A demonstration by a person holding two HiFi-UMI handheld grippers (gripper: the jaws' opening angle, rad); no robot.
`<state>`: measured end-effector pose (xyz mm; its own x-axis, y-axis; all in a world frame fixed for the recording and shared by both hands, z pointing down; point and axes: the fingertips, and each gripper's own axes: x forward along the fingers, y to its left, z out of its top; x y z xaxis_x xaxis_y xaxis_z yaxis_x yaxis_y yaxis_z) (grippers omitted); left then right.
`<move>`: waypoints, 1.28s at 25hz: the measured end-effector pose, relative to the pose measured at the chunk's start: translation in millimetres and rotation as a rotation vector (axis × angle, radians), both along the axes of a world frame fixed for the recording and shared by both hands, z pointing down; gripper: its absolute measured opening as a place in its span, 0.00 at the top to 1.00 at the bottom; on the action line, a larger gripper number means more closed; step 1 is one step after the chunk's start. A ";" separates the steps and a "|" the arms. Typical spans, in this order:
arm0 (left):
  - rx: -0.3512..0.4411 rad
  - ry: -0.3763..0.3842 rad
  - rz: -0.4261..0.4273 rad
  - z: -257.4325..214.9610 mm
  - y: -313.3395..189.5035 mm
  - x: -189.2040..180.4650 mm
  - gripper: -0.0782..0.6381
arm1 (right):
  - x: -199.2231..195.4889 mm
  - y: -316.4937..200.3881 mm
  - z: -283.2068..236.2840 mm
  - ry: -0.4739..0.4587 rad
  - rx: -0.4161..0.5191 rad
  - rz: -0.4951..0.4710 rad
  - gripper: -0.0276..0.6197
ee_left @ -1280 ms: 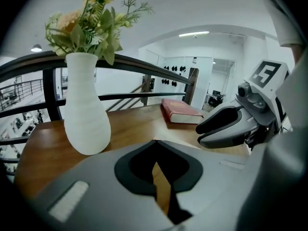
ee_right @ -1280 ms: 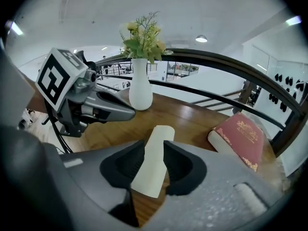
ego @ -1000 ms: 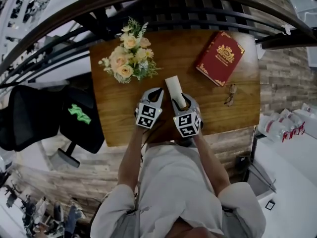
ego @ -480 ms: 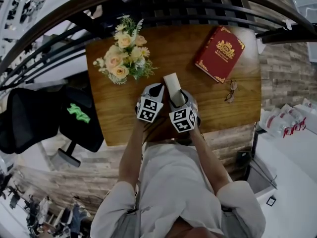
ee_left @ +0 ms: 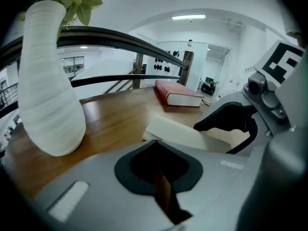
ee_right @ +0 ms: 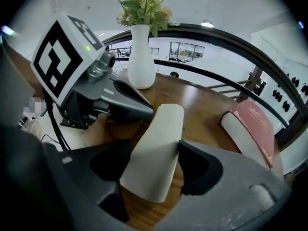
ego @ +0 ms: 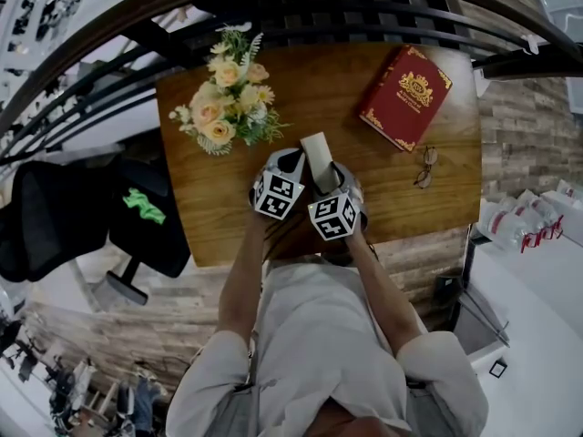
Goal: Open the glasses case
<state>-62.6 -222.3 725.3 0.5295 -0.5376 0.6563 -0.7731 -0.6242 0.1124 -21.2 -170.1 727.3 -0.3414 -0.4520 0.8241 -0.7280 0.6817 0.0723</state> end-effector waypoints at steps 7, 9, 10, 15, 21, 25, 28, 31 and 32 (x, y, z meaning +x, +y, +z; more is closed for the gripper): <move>-0.011 -0.047 0.033 1.9 -1.6 5.1 0.86 | -0.2 -0.6 1.6 0.014 0.005 -0.002 0.47; -0.017 -0.055 0.036 2.7 -1.7 5.3 0.86 | -0.6 -1.0 2.0 0.014 0.008 -0.001 0.47; -0.017 -0.056 0.037 3.2 -1.8 5.2 0.86 | -0.6 -1.1 1.9 0.012 0.008 0.002 0.47; -0.026 -0.054 0.038 3.6 -1.9 5.3 0.86 | -0.3 -0.9 1.1 -0.014 -0.001 0.016 0.48; -0.025 -0.056 0.040 3.6 -1.8 4.8 0.86 | 2.0 -3.4 -2.9 -0.081 -0.029 0.048 0.50; -0.027 -0.054 0.039 3.8 -1.3 5.3 0.86 | 3.9 -4.6 -5.1 -0.128 -0.043 0.074 0.51; -0.026 -0.052 0.039 3.9 -1.9 5.3 0.86 | 5.8 -6.3 -6.1 -0.183 -0.066 0.095 0.51; -0.024 -0.054 0.039 4.7 -3.0 4.8 0.86 | 7.9 -8.1 -6.2 -0.237 -0.088 0.113 0.52; -0.023 -0.054 0.039 4.6 -3.0 4.7 0.86 | 9.1 -8.3 -6.3 -0.253 -0.095 0.119 0.52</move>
<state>-57.9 -225.3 729.9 0.5133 -0.5013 0.6966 -0.7535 -0.6518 0.0862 -12.2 -178.4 721.1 -0.4905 -0.4258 0.7603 -0.7900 0.5855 -0.1818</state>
